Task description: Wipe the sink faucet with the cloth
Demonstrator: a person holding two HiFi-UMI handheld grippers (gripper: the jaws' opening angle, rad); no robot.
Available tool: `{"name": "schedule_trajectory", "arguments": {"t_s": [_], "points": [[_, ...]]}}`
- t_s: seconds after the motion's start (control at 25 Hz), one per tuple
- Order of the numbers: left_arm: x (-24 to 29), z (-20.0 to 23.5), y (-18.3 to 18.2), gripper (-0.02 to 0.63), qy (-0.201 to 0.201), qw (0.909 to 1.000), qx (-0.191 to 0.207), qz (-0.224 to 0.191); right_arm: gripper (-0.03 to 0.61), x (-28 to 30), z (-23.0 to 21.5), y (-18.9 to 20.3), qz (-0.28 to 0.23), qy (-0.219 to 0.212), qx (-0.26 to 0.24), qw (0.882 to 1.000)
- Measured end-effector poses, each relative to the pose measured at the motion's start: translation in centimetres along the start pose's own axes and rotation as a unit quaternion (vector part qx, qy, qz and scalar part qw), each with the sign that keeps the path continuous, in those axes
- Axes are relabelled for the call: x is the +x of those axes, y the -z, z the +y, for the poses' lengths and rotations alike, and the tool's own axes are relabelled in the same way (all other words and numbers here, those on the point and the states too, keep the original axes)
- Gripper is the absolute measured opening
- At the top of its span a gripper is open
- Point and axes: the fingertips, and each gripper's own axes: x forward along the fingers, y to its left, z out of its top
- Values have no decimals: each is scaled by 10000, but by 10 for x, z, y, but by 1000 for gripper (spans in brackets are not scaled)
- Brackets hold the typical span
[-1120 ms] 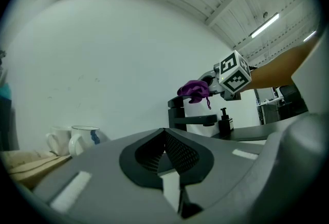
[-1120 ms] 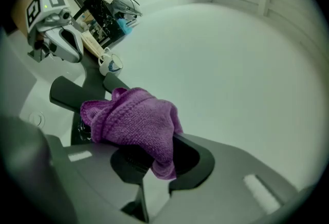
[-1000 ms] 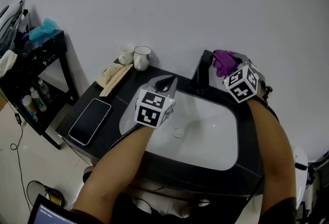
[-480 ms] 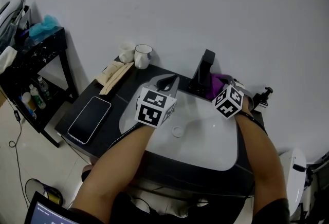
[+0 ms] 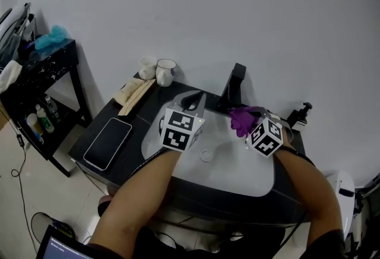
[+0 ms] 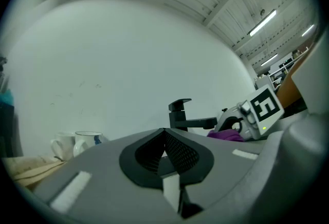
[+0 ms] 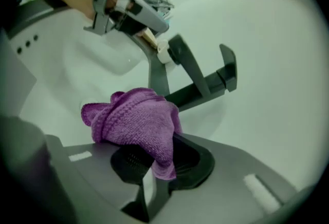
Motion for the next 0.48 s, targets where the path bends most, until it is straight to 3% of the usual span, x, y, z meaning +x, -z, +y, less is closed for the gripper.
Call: {"name": "schedule_trajectory", "arguments": {"t_s": [0.08, 0.16, 0.32, 0.48], "points": [[-2, 6, -5, 18, -140, 9999, 12, -100, 67, -20, 10, -18, -448, -82, 647, 9969], [-5, 15, -10, 18, -277, 9994, -13, -194, 67, -34, 16, -36, -929, -104, 1545, 9836], [-20, 45, -25, 17, -722, 9960, -196, -489, 67, -35, 36, -62, -1496, -330, 3371, 9289], [-32, 70, -25, 18, -1089, 9910, -522, -577, 67, -22, 46, -90, -1835, -334, 4423, 8773]]}}
